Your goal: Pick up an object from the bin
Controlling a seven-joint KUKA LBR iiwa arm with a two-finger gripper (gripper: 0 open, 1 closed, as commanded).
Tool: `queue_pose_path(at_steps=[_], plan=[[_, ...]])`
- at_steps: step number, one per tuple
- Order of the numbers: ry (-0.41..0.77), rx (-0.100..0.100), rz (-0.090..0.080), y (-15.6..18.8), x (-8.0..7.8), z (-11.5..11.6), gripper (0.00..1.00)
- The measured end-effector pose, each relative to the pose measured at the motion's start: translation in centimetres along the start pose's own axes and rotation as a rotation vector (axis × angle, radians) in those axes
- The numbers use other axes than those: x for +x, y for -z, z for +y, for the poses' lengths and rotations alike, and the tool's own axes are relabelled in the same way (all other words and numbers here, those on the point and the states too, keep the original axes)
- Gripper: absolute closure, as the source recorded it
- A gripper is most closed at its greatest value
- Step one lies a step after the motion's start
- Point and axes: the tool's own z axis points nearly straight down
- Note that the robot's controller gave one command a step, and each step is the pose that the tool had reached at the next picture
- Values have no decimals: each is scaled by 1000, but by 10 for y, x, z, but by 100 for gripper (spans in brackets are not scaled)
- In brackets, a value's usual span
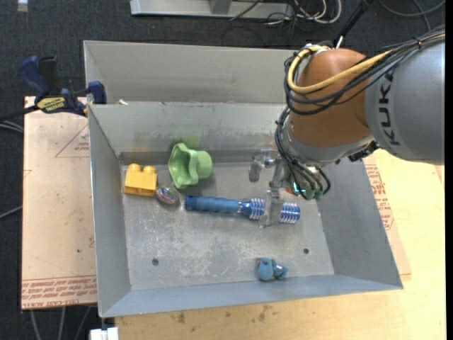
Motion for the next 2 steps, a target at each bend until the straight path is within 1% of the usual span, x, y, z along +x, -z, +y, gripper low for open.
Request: queue_pose_path(at_steps=[1, 2], plan=[[-150, 0, 5, -140, -25, 0, 0], [-150, 0, -2, -135, -27, 0, 100]])
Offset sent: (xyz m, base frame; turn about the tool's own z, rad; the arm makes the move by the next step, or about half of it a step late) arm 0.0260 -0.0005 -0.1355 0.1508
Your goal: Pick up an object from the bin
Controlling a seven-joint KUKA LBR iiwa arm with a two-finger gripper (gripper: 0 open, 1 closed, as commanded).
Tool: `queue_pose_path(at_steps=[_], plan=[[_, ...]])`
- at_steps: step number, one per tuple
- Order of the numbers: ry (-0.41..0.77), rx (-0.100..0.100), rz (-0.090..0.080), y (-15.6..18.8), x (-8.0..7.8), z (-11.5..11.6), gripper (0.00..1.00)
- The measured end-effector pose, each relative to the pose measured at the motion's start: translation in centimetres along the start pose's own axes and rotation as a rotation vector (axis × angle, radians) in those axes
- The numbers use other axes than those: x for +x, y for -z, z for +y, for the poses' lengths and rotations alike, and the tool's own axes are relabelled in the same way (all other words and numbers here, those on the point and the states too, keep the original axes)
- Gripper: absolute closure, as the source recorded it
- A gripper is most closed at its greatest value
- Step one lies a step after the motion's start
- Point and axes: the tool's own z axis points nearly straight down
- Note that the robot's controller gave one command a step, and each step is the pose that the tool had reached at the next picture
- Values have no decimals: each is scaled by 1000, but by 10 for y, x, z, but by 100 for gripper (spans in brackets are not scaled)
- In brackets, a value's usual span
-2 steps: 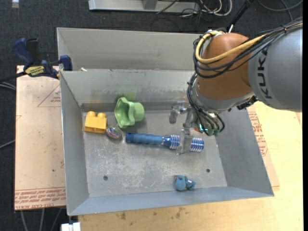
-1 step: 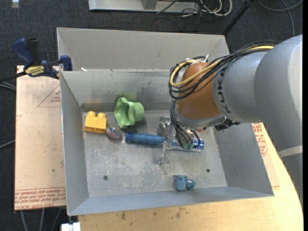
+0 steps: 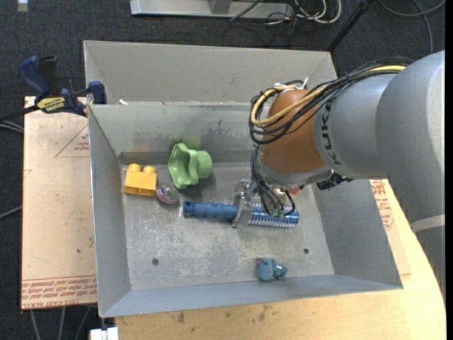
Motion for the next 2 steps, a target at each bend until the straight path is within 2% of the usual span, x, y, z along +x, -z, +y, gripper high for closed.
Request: queue_pose_path(at_steps=[1, 2], plan=[[48, 0, -9, 126, -27, -5, 100], [16, -1, -7, 202, -15, -7, 100]])
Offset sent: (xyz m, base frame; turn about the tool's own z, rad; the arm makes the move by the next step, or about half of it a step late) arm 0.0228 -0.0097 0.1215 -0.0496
